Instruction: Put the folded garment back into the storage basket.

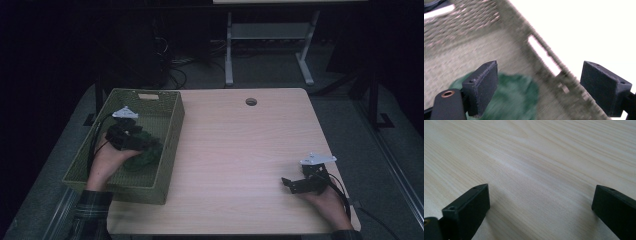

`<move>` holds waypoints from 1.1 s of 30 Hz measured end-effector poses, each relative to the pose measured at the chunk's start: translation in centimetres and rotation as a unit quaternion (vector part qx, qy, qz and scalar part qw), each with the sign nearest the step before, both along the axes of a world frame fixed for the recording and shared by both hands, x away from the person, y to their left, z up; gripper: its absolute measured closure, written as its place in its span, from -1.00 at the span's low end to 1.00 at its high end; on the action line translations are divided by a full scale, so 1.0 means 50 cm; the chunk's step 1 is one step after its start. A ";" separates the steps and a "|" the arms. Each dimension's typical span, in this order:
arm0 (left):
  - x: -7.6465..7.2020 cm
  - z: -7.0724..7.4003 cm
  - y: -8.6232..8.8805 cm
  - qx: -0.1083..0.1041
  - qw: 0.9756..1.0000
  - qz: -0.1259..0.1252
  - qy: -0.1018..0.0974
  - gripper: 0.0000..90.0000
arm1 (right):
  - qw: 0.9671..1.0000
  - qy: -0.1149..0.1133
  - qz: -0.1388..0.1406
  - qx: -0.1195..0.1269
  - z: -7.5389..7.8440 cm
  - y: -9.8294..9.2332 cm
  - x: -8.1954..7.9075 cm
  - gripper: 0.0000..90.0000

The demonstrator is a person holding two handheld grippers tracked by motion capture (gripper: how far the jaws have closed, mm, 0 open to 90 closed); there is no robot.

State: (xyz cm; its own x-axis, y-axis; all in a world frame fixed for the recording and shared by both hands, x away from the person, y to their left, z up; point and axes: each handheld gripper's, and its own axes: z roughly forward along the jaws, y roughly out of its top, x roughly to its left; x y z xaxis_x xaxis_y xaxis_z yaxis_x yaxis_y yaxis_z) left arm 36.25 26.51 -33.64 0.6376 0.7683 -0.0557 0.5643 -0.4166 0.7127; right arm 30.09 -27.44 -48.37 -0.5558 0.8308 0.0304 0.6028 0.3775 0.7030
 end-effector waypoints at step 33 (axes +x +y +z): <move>-0.039 -0.079 -0.312 -0.028 0.992 -0.115 -0.035 -0.69 | 1.000 0.000 0.000 0.000 0.000 0.000 0.000 -0.97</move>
State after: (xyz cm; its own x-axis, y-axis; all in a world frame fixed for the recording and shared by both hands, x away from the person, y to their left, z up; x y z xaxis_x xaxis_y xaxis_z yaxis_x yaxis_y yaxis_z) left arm 34.32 10.90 -37.61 0.7997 0.5989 -0.0433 0.4073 -0.4881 0.7719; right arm 30.09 -27.44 -48.37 -0.5555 0.8310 0.0298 0.6024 0.3775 0.7033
